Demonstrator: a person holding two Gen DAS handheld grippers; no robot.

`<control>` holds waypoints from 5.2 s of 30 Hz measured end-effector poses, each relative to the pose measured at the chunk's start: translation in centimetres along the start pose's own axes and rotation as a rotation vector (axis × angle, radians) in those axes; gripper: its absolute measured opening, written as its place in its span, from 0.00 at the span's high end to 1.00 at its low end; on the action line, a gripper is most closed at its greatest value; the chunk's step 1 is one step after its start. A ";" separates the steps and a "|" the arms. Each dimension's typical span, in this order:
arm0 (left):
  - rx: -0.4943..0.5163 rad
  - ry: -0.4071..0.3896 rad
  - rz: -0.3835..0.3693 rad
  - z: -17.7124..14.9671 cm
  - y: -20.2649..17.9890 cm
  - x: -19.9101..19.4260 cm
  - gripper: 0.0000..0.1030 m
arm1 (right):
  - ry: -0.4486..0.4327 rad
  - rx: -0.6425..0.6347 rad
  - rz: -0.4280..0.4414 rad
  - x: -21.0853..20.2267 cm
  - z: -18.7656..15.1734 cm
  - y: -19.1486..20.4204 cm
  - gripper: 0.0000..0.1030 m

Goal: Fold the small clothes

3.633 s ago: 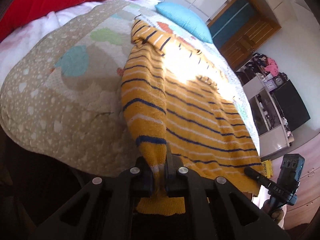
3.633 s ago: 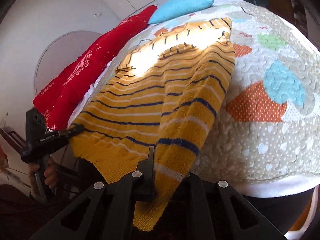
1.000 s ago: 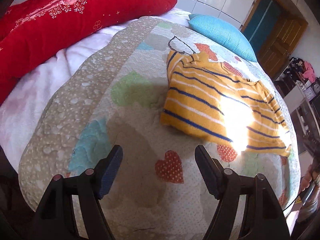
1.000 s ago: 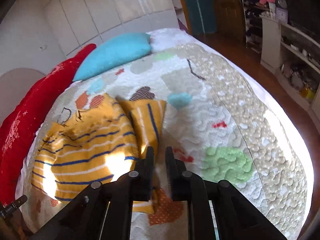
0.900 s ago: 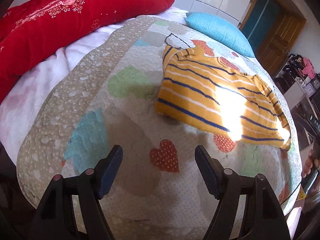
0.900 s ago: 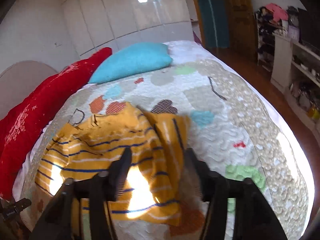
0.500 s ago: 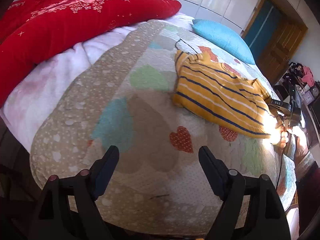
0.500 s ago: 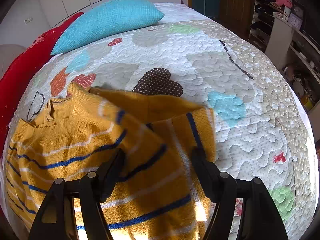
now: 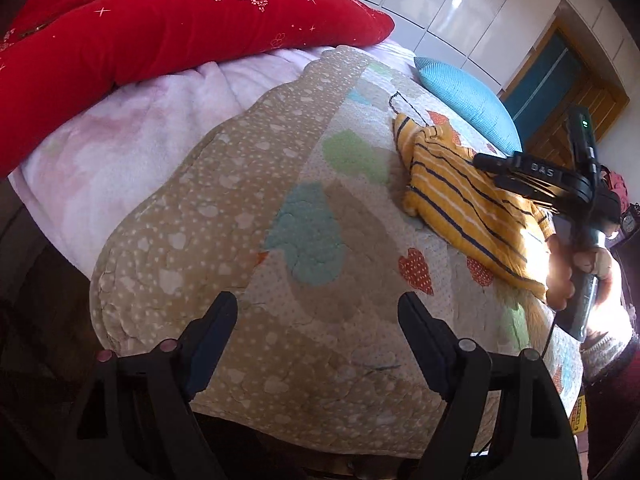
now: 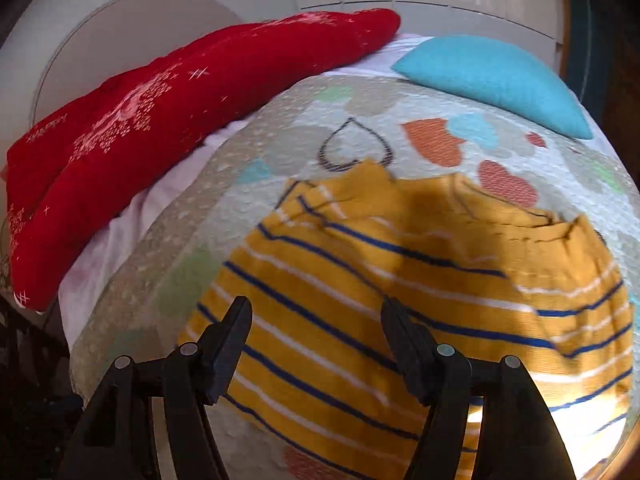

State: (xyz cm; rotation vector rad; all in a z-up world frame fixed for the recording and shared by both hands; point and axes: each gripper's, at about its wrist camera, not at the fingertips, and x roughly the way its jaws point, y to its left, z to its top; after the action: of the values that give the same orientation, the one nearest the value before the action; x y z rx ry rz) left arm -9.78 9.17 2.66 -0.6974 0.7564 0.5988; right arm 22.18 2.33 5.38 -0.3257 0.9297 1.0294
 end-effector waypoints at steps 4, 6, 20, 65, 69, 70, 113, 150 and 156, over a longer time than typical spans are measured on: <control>-0.038 -0.006 -0.009 -0.1 1.6 -0.3 0.21 | 0.054 -0.045 -0.054 4.3 0.7 4.9 0.23; -0.056 0.001 -0.010 -0.2 2.3 -0.2 0.21 | 0.083 -0.089 -0.160 6.6 0.7 6.6 0.18; -0.027 0.023 0.004 -0.1 0.6 -0.3 0.21 | -0.010 -0.049 -0.331 4.5 1.4 3.9 0.86; 0.305 0.433 -0.480 6.3 -32.2 24.1 0.05 | -0.181 0.709 0.084 -6.2 -12.7 -35.3 0.25; 0.322 0.454 -0.543 7.2 -32.6 22.6 0.47 | -0.170 0.746 0.208 -4.6 -11.2 -34.3 0.62; 0.326 0.444 -0.544 7.8 -32.6 21.8 0.57 | -0.173 0.735 0.220 -4.7 -10.5 -33.8 0.65; 0.351 -0.755 0.031 -0.7 -20.0 -10.3 0.00 | -0.304 0.483 -0.290 -14.6 -19.6 -16.5 0.34; 0.407 -0.102 0.119 -5.9 -19.3 0.3 0.00 | -0.186 0.317 -0.429 -13.6 -22.8 -8.1 0.19; 0.424 -0.081 0.114 -6.2 -19.6 0.7 0.00 | -0.183 0.345 -0.430 -13.6 -23.1 -8.6 0.19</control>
State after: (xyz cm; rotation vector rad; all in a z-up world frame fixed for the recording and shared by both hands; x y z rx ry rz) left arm 1.85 -7.61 5.57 -0.2398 0.8181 0.5428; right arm 15.22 -24.61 0.91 -0.1293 0.8087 0.4841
